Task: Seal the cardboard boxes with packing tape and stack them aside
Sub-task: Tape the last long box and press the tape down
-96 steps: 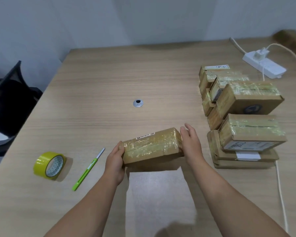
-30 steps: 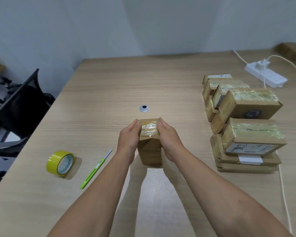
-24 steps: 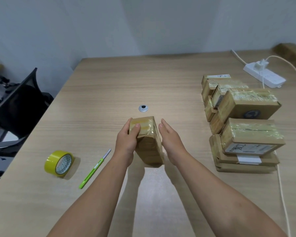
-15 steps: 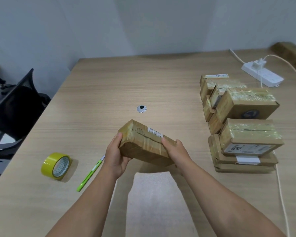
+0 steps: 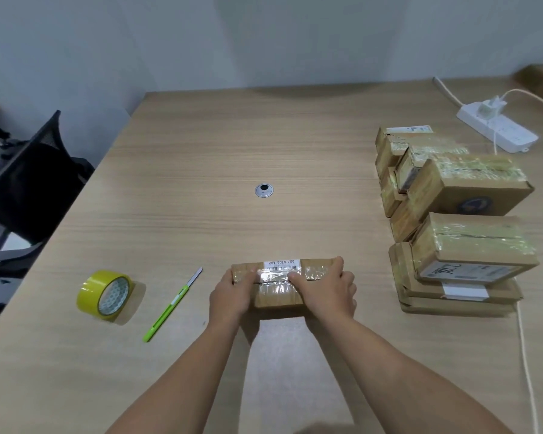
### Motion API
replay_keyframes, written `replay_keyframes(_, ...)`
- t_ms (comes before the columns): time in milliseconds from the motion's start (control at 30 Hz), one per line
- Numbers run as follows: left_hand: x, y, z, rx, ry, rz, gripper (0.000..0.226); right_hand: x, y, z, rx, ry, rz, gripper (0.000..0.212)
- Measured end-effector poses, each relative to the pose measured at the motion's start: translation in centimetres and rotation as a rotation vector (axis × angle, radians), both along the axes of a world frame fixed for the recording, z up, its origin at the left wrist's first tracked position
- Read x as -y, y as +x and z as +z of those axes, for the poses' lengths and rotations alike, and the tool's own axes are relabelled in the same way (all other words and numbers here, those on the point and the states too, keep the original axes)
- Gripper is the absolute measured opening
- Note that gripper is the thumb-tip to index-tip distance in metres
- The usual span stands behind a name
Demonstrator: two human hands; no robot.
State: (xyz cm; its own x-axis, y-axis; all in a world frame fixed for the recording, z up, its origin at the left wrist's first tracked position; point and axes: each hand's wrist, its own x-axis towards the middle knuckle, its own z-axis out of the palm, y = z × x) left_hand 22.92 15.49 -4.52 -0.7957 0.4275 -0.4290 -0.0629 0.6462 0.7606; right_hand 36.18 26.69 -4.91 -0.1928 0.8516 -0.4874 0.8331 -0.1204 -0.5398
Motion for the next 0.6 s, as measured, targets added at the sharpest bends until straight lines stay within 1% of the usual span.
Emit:
replay_keyframes(33, -0.2, 0.2, -0.3, -0.02, -0.045, -0.04, 0.039, 0.2, -0.1, -0.2, 0.004, 0.008, -0.002, 0.119)
replay_keyframes(100, -0.5, 0.6, -1.2, -0.037, -0.106, -0.059, 0.088, 0.4, -0.4, -0.3, 0.013, 0.031, 0.006, 0.124)
replay_keyframes(133, -0.6, 0.9, -1.4, -0.044, -0.119, -0.045, 0.104, 0.5, -0.4, -0.3, 0.019, 0.044, 0.014, 0.124)
replay_keyframes(167, -0.9, 1.1, -1.7, -0.05, -0.131, -0.03, 0.11, 0.5, -0.5, -0.4, 0.023, 0.055, 0.02, 0.123)
replay_keyframes(233, -1.4, 1.4, -2.1, -0.084, -0.138, -0.006, 0.105, 0.3, -0.4, -0.5, 0.008, 0.066, 0.022, 0.115)
replay_keyframes(333, -1.7, 1.0, -2.8, -0.099, -0.111, 0.014, 0.087, -0.2, -0.1, -0.6, -0.039, 0.056, 0.016, 0.095)
replay_keyframes(400, -1.5, 0.5, -3.1, -0.108, -0.106, -0.005, 0.073, -0.5, 0.0, -0.6, -0.059, 0.051, 0.02, 0.084)
replay_keyframes(467, -1.3, 0.4, -3.0, -0.098, -0.077, 0.002, 0.054, -0.6, 0.1, -0.8, -0.075, 0.048, 0.015, 0.077)
replay_keyframes(500, -1.1, 0.4, -3.0, -0.092, -0.06, 0.014, 0.049, -0.7, 0.2, -0.9, -0.084, 0.048, 0.008, 0.074)
replay_keyframes(600, -0.8, 0.1, -3.2, -0.068, -0.037, 0.033, 0.045, -0.9, 0.4, -1.1, -0.111, 0.047, -0.005, 0.067)
